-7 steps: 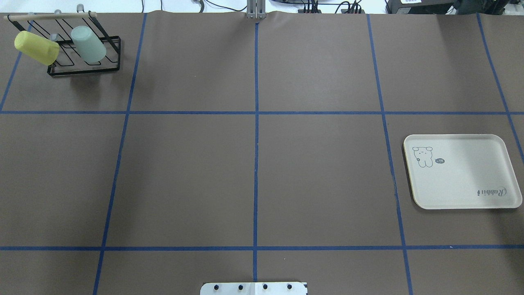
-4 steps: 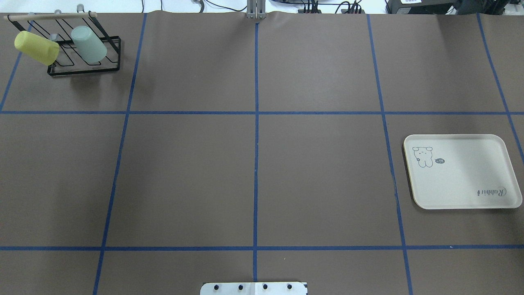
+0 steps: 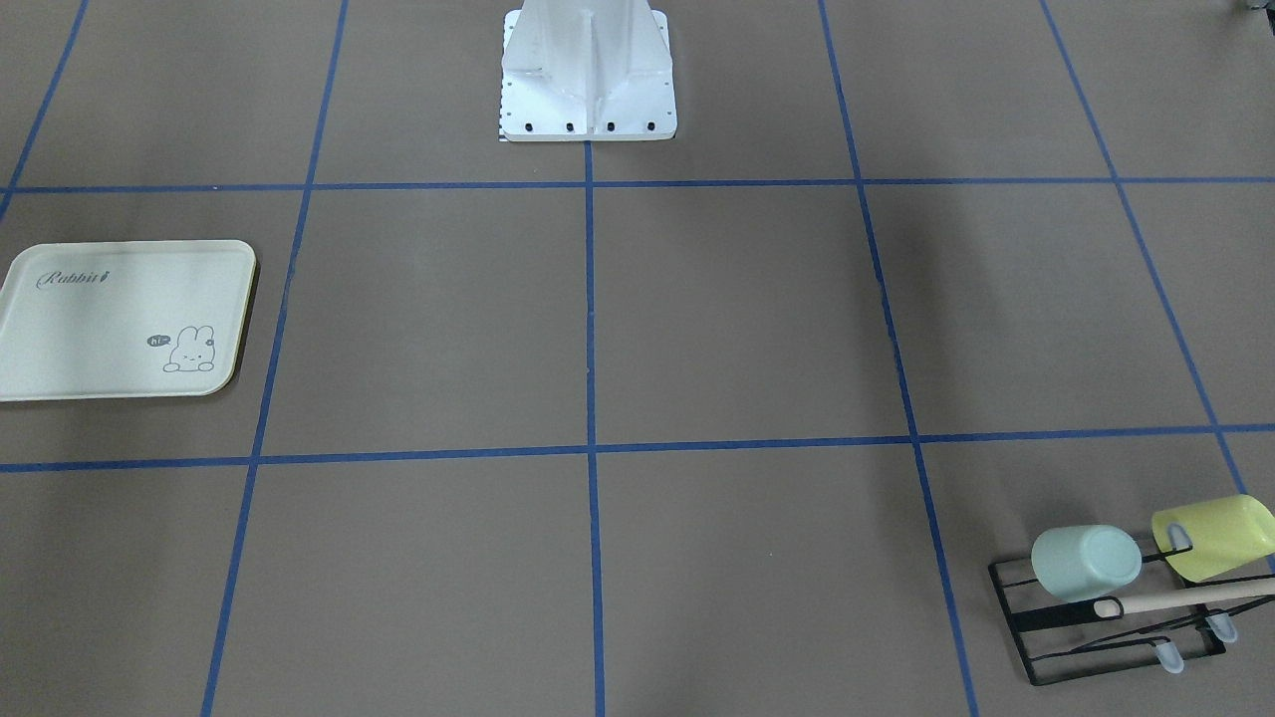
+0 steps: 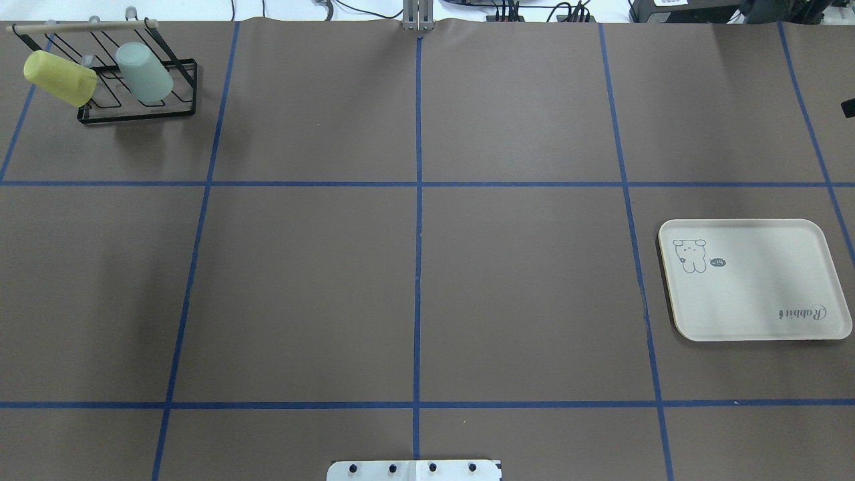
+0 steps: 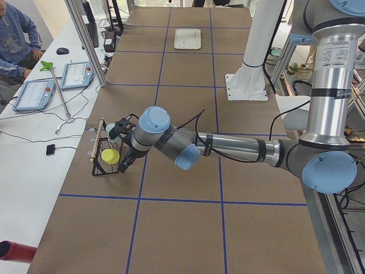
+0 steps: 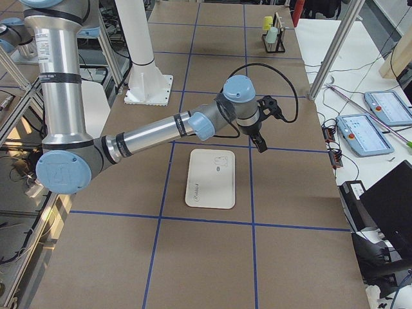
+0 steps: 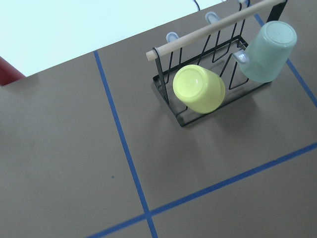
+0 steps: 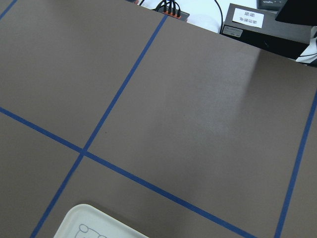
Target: Left arm grabs green cup and hands to right arm on tray
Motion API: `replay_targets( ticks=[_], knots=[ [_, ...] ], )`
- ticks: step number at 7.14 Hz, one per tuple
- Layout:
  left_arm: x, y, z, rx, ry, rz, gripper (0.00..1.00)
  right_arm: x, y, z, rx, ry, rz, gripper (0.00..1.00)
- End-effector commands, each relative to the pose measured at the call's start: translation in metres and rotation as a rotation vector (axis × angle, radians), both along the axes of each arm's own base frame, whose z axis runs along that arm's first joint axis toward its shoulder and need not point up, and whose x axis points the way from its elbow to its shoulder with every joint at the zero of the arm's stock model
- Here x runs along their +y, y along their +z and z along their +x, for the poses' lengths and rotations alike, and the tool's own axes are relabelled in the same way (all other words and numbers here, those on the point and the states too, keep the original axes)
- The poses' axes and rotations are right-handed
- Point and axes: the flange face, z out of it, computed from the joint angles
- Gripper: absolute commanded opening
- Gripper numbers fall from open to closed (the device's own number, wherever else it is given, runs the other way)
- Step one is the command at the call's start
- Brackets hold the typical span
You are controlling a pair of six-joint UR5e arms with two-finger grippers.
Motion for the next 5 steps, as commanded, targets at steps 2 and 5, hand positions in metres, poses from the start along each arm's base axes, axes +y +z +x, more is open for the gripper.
replay_targets(
  ticks=[2, 5],
  knots=[
    [-0.070, -0.059, 0.072, 0.077, 0.038, 0.020, 1.00, -0.001, -0.003, -0.014, -0.005, -0.018, -0.002, 1.00],
    [-0.130, -0.094, 0.125, 0.169, -0.009, -0.123, 1.00, -0.001, -0.003, -0.017, -0.004, -0.025, -0.004, 1.00]
  ],
)
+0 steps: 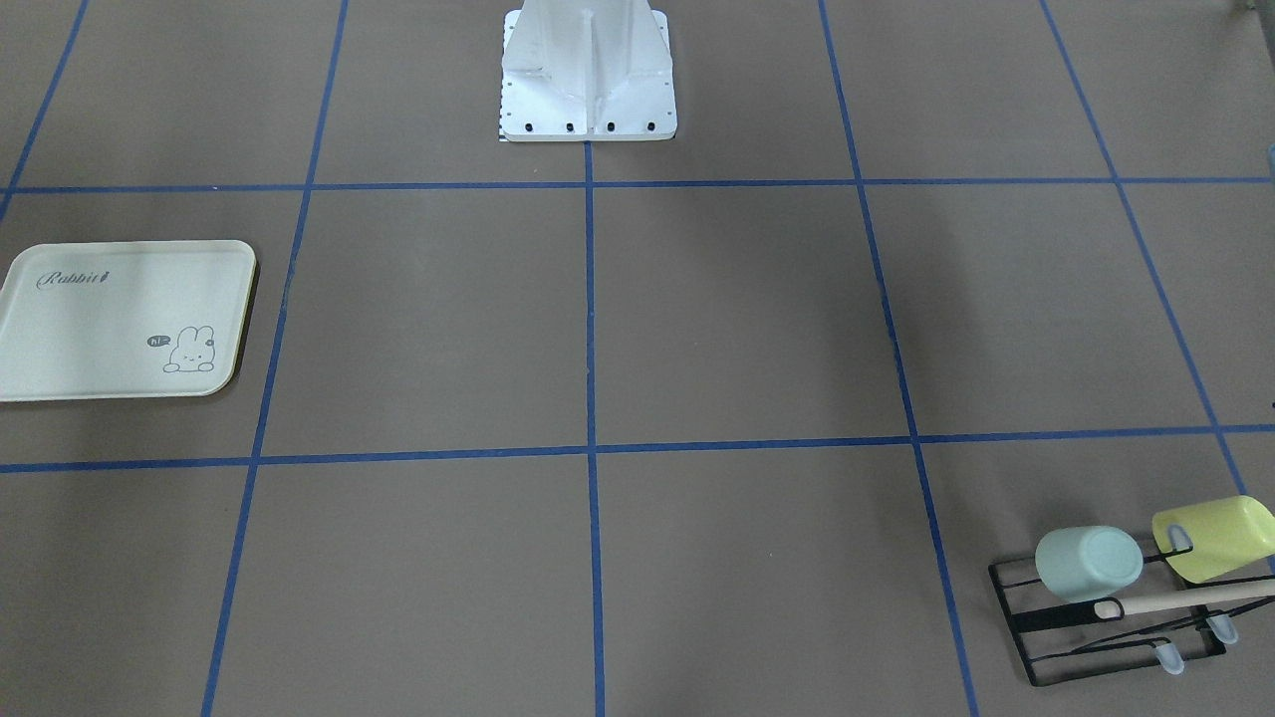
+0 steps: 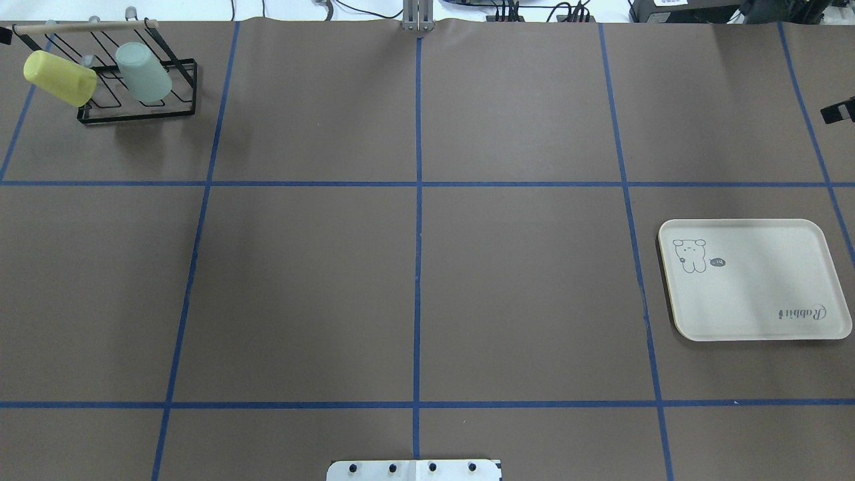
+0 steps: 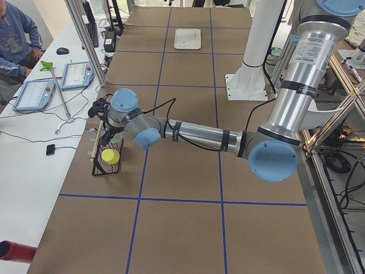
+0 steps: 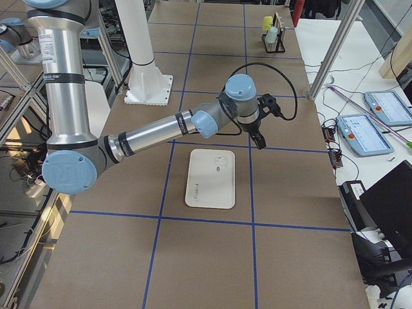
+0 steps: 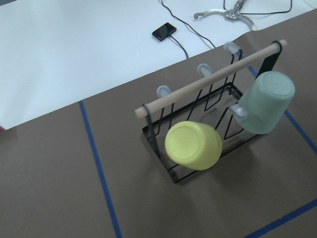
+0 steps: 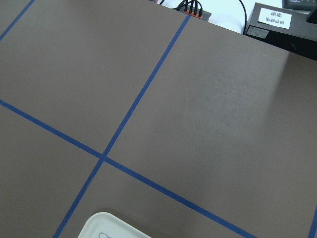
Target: Left arm grabs green cup and hands to right arm on tray
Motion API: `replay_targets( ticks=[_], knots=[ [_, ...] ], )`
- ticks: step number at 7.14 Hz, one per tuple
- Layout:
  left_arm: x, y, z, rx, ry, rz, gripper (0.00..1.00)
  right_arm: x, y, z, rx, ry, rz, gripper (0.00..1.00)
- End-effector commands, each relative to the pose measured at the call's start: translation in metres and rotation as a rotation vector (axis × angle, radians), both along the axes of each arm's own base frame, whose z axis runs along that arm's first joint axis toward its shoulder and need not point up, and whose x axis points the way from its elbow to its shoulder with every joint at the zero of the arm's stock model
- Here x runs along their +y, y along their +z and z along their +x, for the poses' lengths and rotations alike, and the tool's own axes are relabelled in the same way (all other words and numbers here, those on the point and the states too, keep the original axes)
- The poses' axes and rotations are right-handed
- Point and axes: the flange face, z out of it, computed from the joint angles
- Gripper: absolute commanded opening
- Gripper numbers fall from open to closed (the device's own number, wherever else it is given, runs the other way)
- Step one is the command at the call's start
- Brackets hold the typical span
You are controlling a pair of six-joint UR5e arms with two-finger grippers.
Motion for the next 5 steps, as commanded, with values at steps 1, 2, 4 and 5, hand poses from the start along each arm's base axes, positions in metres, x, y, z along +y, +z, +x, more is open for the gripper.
replay_targets(
  ticks=[1, 2, 4, 5],
  knots=[
    [-0.028, -0.028, 0.048, 0.053, -0.017, -0.089, 1.00, 0.000, 0.000, -0.004, 0.000, -0.006, 0.001, 1.00],
    [-0.036, -0.039, 0.071, 0.027, -0.055, -0.100, 1.00, 0.000, 0.000, -0.005, 0.002, -0.008, 0.001, 1.00],
    [-0.042, -0.047, 0.135, -0.040, -0.106, -0.118, 1.00, 0.000, 0.000, -0.005, 0.001, -0.009, 0.000, 1.00],
    [-0.047, -0.049, 0.165, -0.073, -0.142, -0.119, 1.00, 0.000, 0.000, -0.005, 0.001, -0.009, -0.001, 1.00]
  ],
)
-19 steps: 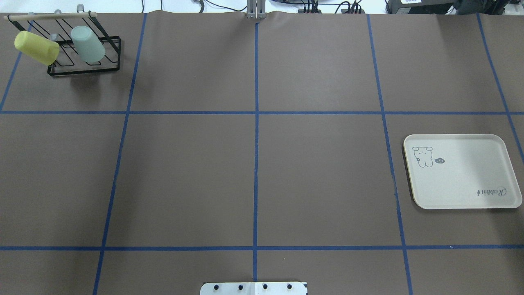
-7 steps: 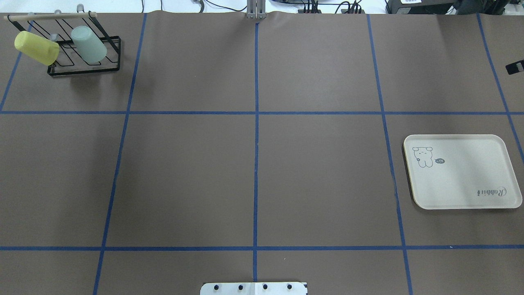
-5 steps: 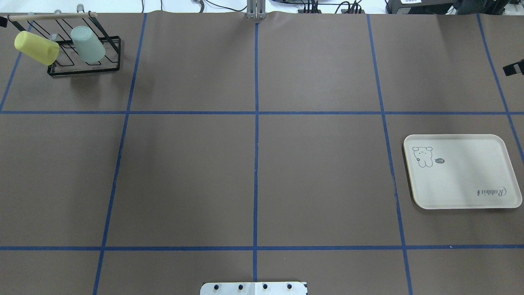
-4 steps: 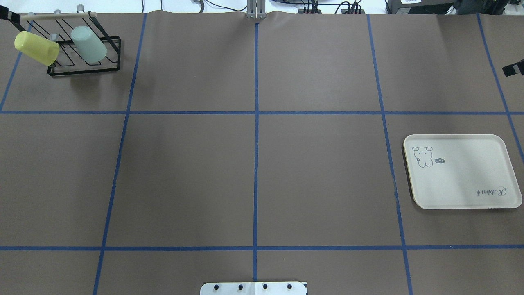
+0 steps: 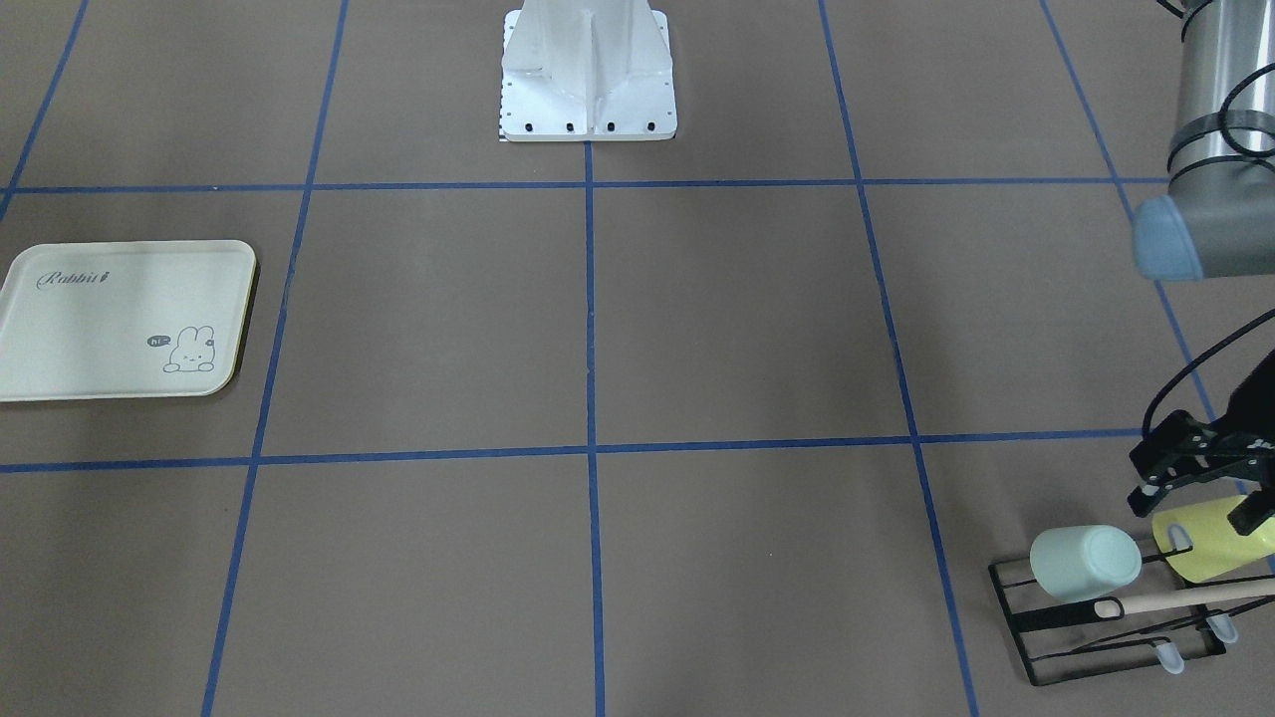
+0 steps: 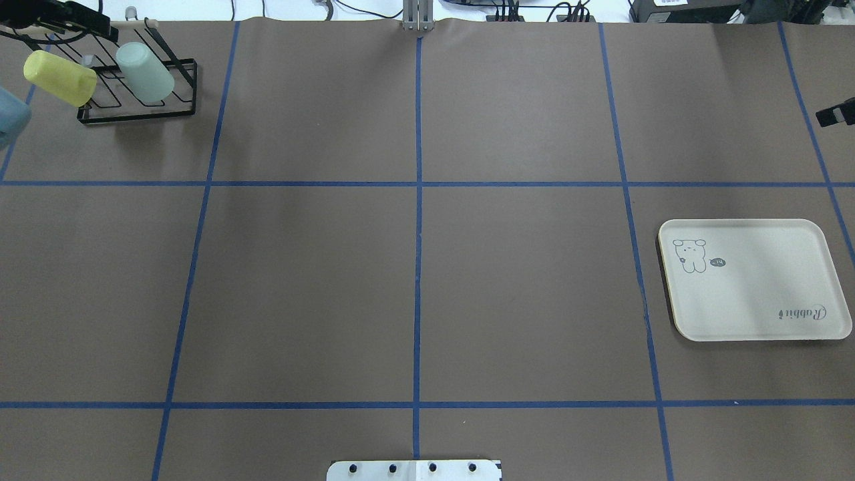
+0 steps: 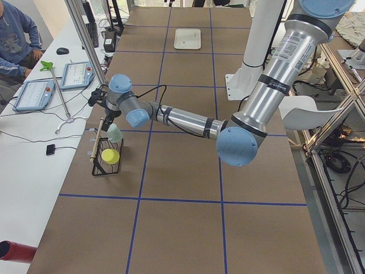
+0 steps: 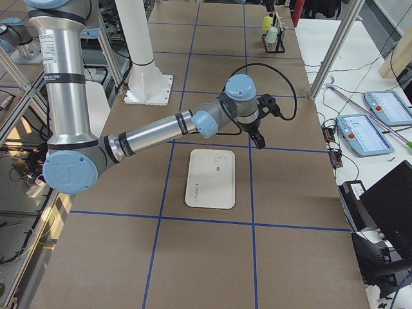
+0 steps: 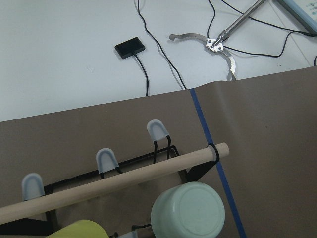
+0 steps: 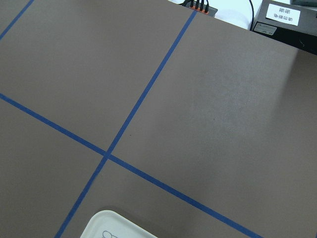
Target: Left arm grabs green cup and hands to right arm on tray
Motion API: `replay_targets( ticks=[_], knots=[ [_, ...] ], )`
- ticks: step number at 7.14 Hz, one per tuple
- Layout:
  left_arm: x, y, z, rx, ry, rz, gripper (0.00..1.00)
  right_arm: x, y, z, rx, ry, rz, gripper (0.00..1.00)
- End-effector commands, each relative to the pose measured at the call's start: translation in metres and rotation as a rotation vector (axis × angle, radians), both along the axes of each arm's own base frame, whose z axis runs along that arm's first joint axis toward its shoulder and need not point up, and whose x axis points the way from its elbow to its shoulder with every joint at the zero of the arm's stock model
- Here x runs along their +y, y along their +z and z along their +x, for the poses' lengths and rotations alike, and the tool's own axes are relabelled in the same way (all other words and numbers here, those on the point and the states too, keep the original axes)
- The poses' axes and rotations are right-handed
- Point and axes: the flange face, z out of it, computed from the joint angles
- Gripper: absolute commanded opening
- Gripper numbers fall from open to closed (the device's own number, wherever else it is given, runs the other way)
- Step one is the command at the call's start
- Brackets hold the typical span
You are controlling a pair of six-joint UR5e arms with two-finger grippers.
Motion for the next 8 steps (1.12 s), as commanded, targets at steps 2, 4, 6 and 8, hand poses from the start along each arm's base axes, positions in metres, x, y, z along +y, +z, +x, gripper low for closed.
replay_targets(
  ticks=[2, 4, 6, 8],
  knots=[
    [-0.017, 0.010, 0.064, -0.107, -0.074, -0.018, 1.00, 0.000, 0.000, 0.000, 0.000, -0.001, 0.000, 1.00],
    [-0.019, 0.026, 0.074, -0.136, -0.064, -0.033, 1.00, 0.000, 0.000, -0.001, 0.001, -0.001, 0.000, 1.00],
    [-0.016, 0.027, 0.082, -0.138, -0.052, -0.031, 1.00, 0.000, 0.001, 0.000, 0.002, 0.001, -0.001, 1.00],
    [-0.015, 0.029, 0.088, -0.139, -0.043, -0.034, 1.00, 0.000, 0.001, 0.000, 0.002, 0.001, -0.001, 1.00]
  ],
)
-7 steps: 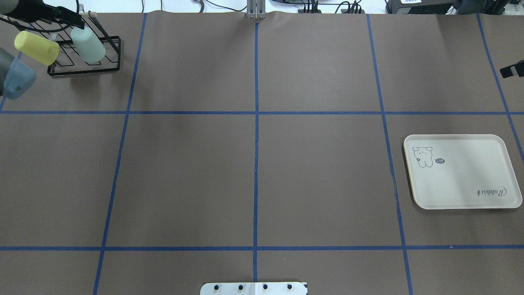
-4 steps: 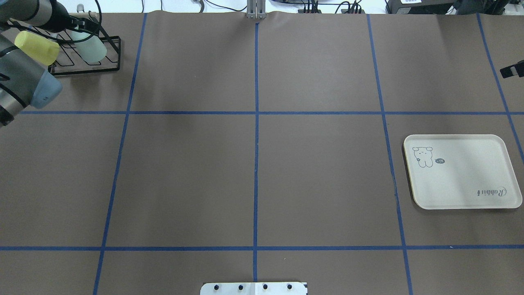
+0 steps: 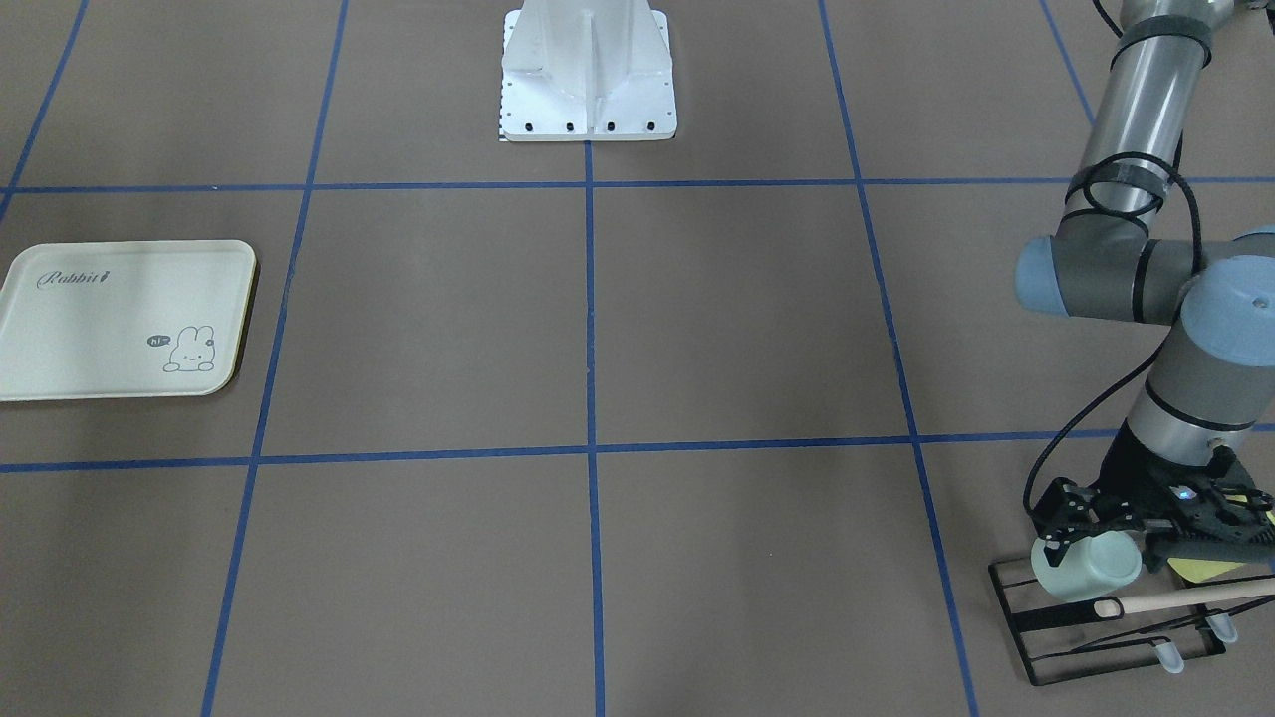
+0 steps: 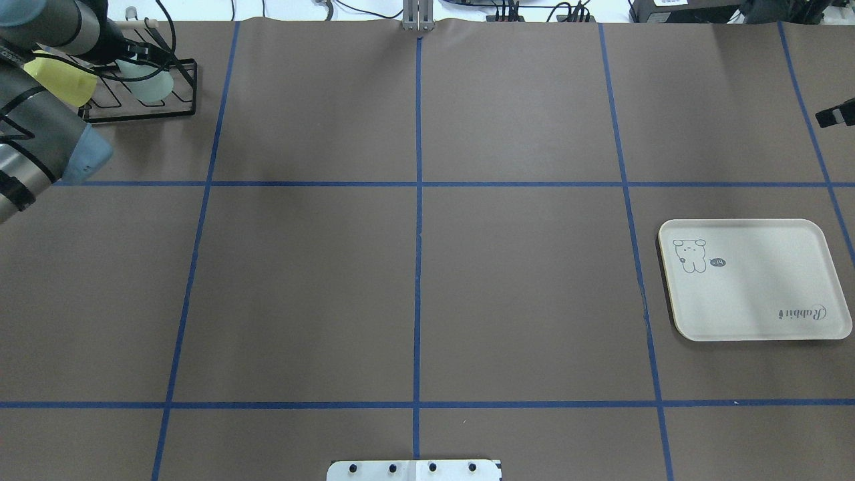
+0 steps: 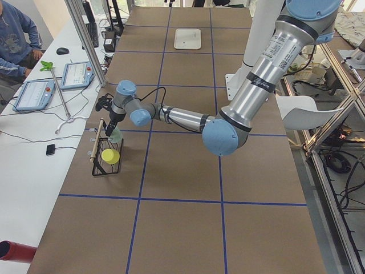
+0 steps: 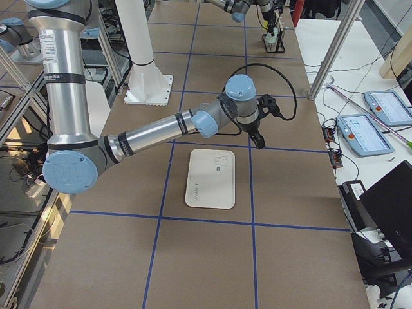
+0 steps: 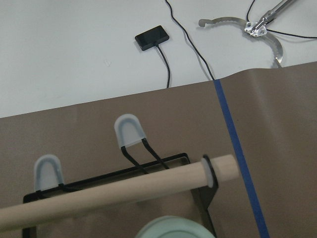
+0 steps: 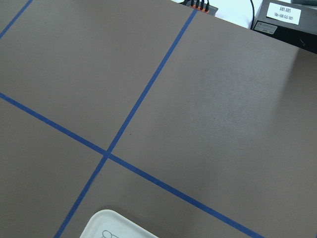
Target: Left arm grabs green cup and hands to right arm on tray
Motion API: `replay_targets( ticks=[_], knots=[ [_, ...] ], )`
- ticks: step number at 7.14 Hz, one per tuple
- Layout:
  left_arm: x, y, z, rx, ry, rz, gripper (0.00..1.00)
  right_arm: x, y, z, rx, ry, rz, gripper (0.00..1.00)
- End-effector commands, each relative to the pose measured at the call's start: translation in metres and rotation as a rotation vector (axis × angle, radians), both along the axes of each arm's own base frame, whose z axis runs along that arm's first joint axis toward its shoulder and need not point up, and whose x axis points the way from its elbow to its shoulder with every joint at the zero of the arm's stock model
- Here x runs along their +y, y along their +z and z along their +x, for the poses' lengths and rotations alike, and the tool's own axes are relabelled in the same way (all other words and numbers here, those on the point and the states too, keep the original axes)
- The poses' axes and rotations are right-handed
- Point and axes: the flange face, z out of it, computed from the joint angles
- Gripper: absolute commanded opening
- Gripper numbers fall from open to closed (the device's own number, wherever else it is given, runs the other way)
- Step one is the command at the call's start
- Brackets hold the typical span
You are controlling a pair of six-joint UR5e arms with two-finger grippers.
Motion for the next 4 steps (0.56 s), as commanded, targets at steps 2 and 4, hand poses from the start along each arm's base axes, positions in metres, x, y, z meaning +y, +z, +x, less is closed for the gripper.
replay_targets(
  ticks=[2, 4],
  knots=[
    [0.0018, 0.0026, 0.0038, -0.002, 0.005, -0.006, 1.00, 0.0000, 0.0001, -0.0003, 0.000, -0.001, 0.000, 1.00],
    [0.0046, 0.0085, 0.0036, -0.004, 0.008, -0.007, 0.99, 0.0000, 0.0001, -0.0003, 0.000, -0.001, 0.000, 1.00]
  ],
)
